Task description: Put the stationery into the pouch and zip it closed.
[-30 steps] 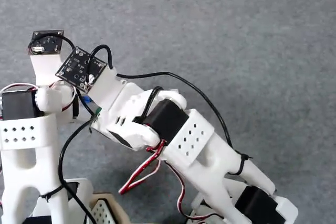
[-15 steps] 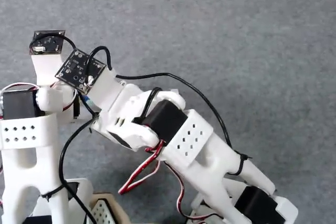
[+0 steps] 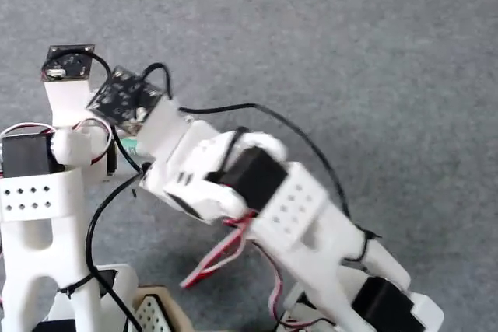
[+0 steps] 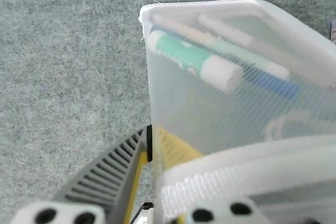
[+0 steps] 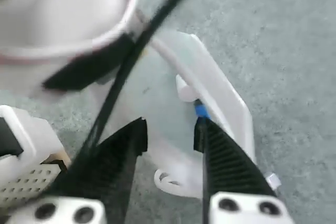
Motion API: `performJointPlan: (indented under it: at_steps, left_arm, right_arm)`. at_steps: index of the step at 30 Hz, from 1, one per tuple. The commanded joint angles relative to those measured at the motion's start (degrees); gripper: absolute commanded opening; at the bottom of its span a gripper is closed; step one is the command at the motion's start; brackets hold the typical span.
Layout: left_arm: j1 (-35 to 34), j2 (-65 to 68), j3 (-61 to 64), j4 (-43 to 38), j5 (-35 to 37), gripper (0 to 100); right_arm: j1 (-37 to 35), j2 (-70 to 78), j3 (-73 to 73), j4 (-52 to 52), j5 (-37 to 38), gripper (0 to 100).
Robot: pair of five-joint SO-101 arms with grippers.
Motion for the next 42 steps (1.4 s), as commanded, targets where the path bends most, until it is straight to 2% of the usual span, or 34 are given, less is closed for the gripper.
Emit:
performJointPlan:
  at_steps: [1, 7, 14, 20, 29, 34, 38, 42]
  left_arm:
    - [-0.92, -0.18, -0.40, 0.62, 0.35, 3]
    - [-0.92, -0.18, -0.40, 0.62, 0.35, 3]
    - [-1.01, -0.26, -0.31, 0.62, 0.35, 3]
    - [-1.01, -0.26, -0.31, 0.62, 0.35, 3]
    - [-1.01, -0.35, -0.13, 0.62, 0.35, 3]
    - [-1.01, -0.35, -0.04, 0.62, 0.35, 3]
    - [-1.01, -0.35, -0.04, 0.62, 0.35, 3]
    - [-1.01, -0.18, -0.04, 0.62, 0.35, 3]
  right_arm:
    - [1.93, -5.23, -6.11, 2.11, 0.62, 16.5]
    - [3.34, -12.26, -8.40, 4.66, 0.62, 15.4]
    - [16.70, -14.99, -7.69, 4.66, 0.62, 14.9]
    - [24.53, -14.99, 5.58, 1.23, 0.53, 14.9]
    - [26.37, -14.73, 25.98, -13.54, 0.26, 14.9]
    - [29.36, -7.78, 27.38, -14.51, -0.53, 14.9]
    - [33.85, 0.48, 24.40, -14.42, -3.43, 14.9]
    - [34.81, 8.22, 20.44, -12.13, -4.48, 14.9]
